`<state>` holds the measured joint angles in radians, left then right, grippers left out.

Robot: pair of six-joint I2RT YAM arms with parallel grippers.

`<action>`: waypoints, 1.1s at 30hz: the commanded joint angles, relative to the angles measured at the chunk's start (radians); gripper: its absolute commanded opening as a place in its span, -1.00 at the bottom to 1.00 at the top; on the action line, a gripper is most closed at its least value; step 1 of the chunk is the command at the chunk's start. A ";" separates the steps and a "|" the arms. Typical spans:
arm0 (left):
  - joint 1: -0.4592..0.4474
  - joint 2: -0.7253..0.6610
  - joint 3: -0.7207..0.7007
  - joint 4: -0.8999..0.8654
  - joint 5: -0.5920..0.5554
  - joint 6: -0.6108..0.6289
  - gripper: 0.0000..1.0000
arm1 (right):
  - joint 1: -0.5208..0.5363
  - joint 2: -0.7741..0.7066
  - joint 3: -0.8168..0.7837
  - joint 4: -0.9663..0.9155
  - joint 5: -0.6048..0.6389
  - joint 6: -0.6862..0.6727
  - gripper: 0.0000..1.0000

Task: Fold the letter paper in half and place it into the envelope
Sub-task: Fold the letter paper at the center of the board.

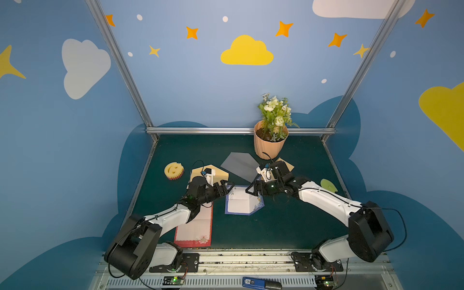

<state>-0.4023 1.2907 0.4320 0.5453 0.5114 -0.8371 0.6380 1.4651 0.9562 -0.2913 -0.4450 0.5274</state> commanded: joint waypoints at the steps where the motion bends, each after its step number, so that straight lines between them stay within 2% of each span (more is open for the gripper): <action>1: 0.046 -0.040 -0.034 -0.104 -0.024 0.035 0.76 | 0.016 0.018 0.047 0.006 0.005 0.008 0.75; 9: 0.091 -0.022 -0.042 -0.104 0.000 0.025 0.78 | 0.070 0.097 0.144 -0.041 0.052 -0.008 0.75; 13: 0.120 -0.017 -0.077 -0.032 0.020 -0.011 0.77 | 0.098 0.167 0.191 -0.040 0.045 -0.005 0.75; 33: 0.232 -0.071 -0.140 -0.020 0.063 -0.028 0.79 | 0.198 0.380 0.380 -0.035 0.032 0.017 0.75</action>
<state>-0.1822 1.2442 0.2985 0.5083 0.5560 -0.8680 0.8310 1.8137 1.3109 -0.3172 -0.4038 0.5293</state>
